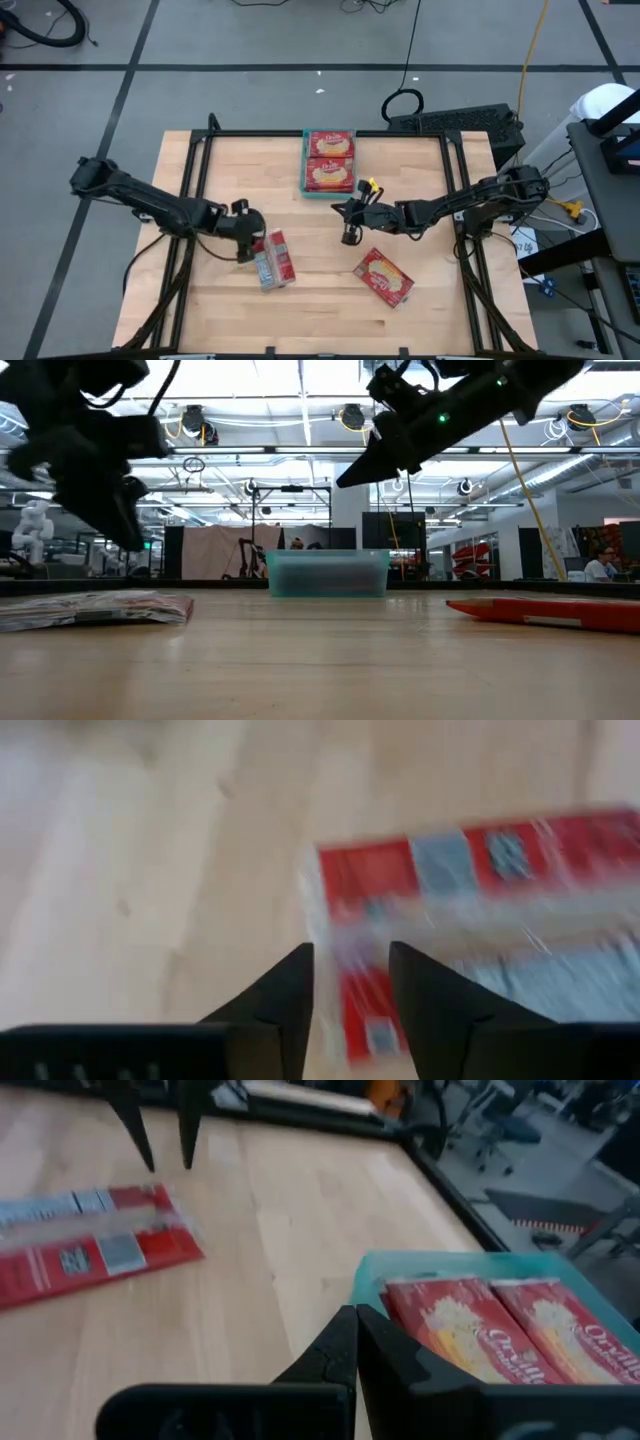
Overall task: Sort popcorn bags into baskets
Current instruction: Put the red popcorn bag into the blue bin
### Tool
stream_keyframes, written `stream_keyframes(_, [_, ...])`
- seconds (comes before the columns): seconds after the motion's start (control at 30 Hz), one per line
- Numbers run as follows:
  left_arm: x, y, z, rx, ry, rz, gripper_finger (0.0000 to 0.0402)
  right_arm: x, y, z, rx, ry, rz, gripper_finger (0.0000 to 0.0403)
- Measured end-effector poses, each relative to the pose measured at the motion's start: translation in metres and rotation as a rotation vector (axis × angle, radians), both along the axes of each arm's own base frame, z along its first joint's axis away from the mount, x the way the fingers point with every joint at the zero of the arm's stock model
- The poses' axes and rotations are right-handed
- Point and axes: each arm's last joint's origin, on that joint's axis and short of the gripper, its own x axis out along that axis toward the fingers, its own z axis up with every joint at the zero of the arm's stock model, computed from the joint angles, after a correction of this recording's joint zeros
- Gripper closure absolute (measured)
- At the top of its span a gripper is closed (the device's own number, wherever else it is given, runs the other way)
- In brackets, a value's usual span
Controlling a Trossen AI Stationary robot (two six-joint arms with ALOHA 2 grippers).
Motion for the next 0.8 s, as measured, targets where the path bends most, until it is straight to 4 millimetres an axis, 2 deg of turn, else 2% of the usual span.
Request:
stream_keyframes(0.1, [-0.012, -0.003, 0.0, -0.056, 0.077, -0.06, 0.0263, -0.004, 0.0, -0.005, 0.004, -0.058, 0.022, 0.0403])
stream_keyframes(0.23, [-0.02, -0.011, -0.015, -0.016, 0.14, -0.171, 0.0226, -0.01, 0.001, -0.012, -0.002, -0.088, 0.092, 0.0403])
stream_keyframes(0.4, [-0.017, -0.013, -0.036, 0.083, 0.197, -0.219, 0.0152, -0.011, 0.002, -0.013, -0.008, -0.11, 0.126, 0.0403])
stream_keyframes(0.53, [-0.01, -0.013, -0.047, 0.153, 0.25, -0.26, 0.013, -0.011, 0.002, -0.013, -0.008, -0.118, 0.127, 0.0403])
stream_keyframes(0.63, [-0.003, -0.013, -0.051, 0.164, 0.234, -0.336, 0.015, -0.011, 0.001, -0.012, -0.012, -0.127, 0.128, 0.0403])
stream_keyframes(0.8, [0.005, -0.011, -0.052, 0.169, 0.177, -0.438, 0.025, -0.011, 0.002, -0.01, -0.019, -0.137, 0.131, 0.0403])
